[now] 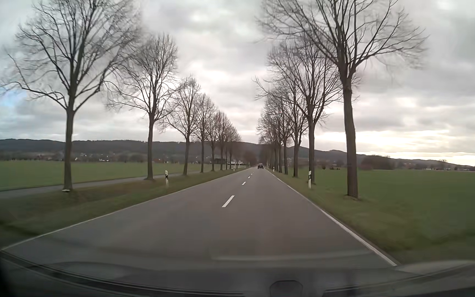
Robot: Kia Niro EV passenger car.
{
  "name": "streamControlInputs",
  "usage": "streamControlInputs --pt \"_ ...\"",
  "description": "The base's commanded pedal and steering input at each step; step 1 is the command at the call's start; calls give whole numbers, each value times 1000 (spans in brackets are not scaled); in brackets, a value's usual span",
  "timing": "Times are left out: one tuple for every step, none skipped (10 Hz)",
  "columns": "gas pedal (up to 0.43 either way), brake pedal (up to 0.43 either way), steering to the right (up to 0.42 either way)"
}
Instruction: Follow the waypoints while adhering to traffic rules and regulations
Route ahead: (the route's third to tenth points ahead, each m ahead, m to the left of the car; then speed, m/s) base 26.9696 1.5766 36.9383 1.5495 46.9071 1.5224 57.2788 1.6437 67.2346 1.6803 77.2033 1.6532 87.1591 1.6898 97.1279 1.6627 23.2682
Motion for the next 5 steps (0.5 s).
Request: streamControlInputs --pt "299 0 6" --pt "299 0 4" --pt "299 0 4" --pt "311 0 4" --pt "311 0 4"
